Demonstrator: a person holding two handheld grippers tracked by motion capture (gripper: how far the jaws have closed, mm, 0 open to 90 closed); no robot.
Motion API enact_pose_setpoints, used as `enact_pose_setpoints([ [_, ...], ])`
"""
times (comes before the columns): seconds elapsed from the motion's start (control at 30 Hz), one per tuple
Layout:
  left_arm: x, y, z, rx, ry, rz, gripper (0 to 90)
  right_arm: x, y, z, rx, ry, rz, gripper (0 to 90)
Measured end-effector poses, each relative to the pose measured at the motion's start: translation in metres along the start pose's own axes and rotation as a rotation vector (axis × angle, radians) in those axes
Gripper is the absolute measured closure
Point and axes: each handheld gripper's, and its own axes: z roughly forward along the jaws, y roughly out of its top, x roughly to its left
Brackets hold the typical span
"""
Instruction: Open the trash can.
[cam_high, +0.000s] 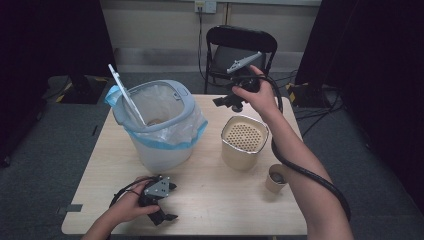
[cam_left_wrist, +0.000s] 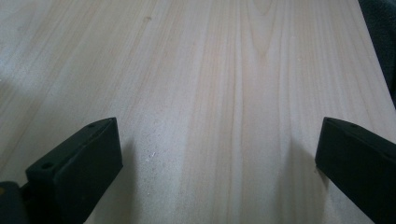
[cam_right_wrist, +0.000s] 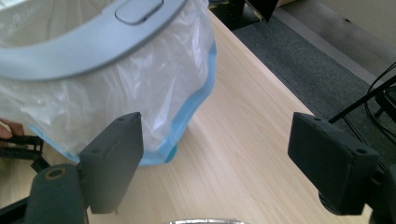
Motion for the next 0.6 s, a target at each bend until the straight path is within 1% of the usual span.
enact_pose_setpoints([
  [0.1, 0.0, 0.0, 0.0, -0.002, -0.003, 0.001, 0.0, 0.0, -0.005, -0.002, 0.002, -0.003, -0.003, 17.9],
  [0.13, 0.0, 0.0, 0.0, -0.001, -0.003, 0.0, 0.0, -0.001, -0.01, -0.003, 0.009, -0.011, -0.003, 17.9],
  [0.17, 0.0, 0.0, 0.0, -0.001, -0.003, 0.0, 0.0, -0.001, -0.01, -0.003, 0.009, -0.011, -0.003, 17.9],
  [0.2, 0.0, 0.0, 0.0, 0.0, 0.002, 0.004, 0.0, -0.002, -0.015, -0.006, 0.014, -0.007, 0.011, 17.8],
  [0.23, 0.0, 0.0, 0.0, 0.0, 0.002, 0.004, 0.0, -0.002, -0.015, -0.006, 0.014, -0.007, 0.011, 17.8],
  [0.27, 0.0, 0.0, 0.0, -0.002, 0.002, 0.004, 0.0, -0.003, -0.02, -0.007, 0.016, -0.008, 0.021, 17.8],
  [0.3, 0.0, 0.0, 0.0, 0.0, 0.002, 0.004, 0.0, -0.003, -0.02, -0.007, 0.016, -0.008, 0.021, 17.8],
  [0.4, 0.0, 0.0, 0.0, -0.002, 0.001, 0.005, 0.0, -0.004, -0.027, -0.011, 0.021, -0.006, 0.04, 17.8],
  [0.43, 0.0, 0.0, 0.0, -0.001, 0.002, 0.004, 0.0, -0.005, -0.033, -0.013, 0.02, -0.009, 0.046, 17.8],
  [0.6, 0.0, 0.0, 0.0, -0.003, 0.001, 0.005, 0.0, -0.004, -0.041, -0.019, 0.02, -0.006, 0.06, 18.1],
])
